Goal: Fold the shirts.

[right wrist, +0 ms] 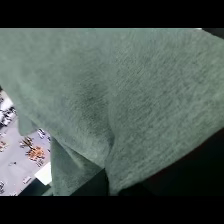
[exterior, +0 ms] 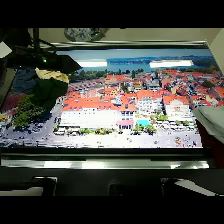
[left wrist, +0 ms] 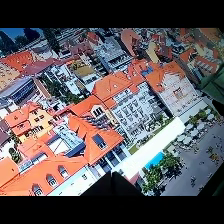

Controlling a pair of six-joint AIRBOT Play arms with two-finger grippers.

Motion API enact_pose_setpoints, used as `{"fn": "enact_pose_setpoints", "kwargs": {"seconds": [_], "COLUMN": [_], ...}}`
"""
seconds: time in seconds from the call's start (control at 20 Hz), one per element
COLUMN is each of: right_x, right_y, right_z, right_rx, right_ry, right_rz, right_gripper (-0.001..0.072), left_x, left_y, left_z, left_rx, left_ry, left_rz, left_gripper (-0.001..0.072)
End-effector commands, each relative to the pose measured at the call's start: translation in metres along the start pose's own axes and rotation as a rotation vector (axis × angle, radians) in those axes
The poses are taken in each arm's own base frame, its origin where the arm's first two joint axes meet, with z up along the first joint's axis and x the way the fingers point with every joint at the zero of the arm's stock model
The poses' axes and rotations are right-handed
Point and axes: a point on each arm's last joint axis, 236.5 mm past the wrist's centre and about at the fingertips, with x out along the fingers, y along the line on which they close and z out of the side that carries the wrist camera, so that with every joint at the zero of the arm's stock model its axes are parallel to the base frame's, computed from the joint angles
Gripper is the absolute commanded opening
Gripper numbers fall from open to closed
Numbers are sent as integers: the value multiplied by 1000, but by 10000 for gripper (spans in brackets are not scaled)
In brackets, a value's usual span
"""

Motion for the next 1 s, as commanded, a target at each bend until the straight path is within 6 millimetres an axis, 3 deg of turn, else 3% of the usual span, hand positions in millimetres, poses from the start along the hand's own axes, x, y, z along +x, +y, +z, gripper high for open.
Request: {"fn": "enact_pose_setpoints", "kwargs": {"seconds": [0.0, 0.1, 0.15, 0.2, 0.25, 0.35, 0.4, 0.45, 0.55, 0.6, 0.65, 0.7, 0.75, 0.8, 0.85, 0.9, 0.95], "right_x": [49, 71, 79, 84, 84, 71, 53, 26, -50, -92, -132, -159, -171, -167, -147, -117, -77], "right_y": [-26, -30, -31, -32, -34, -45, -49, -49, -30, -7, 32, 76, 131, 184, 242, 287, 322], "right_z": [-38, -49, -54, -57, -57, -41, -22, 8, 81, 114, 143, 160, 167, 162, 144, 112, 79], "right_rx": [38, 56, 73, 76, 57, -6, -38, -79, -240, -336, -441, -528, -620, -688, -712, -744, -838], "right_ry": [109, 132, 140, 147, 149, 85, 16, -94, -372, -510, -649, -752, -820, -838, -795, -673, -529], "right_rz": [-71, -73, -76, -77, -85, -141, -173, -211, -310, -363, -393, -387, -342, -253, -109, -3, 30], "right_gripper": [46, 56, 177, 520, 698, 679, 679, 680, 680, 680, 680, 678, 673, 672, 669, 668, 668], "left_x": [0, 0, 0, 0, 0, -1, -3, -9, -26, -40, -56, -74, -91, -101, -101, -92, -78], "left_y": [0, 0, 0, 0, 0, -1, -3, -7, -13, -6, 11, 43, 85, 121, 149, 164, 170], "left_z": [0, 0, 0, 0, 0, 1, 3, 9, 32, 48, 63, 71, 66, 47, 12, -31, -83], "left_rx": [-4, -4, -4, -4, -4, -4, -11, -10, 33, 44, 65, 68, 13, -54, -131, -203, -293], "left_ry": [0, 0, 0, 0, 0, -4, -11, -27, -92, -140, -186, -214, -212, -168, -67, 74, 240], "left_rz": [0, 0, 0, 0, 0, -3, -4, -2, 31, 101, 226, 399, 597, 742, 833, 855, 838], "left_gripper": [36, 36, 36, 36, 36, 36, 35, 35, 33, 33, 32, 33, 32, 33, 36, 73, 257]}}
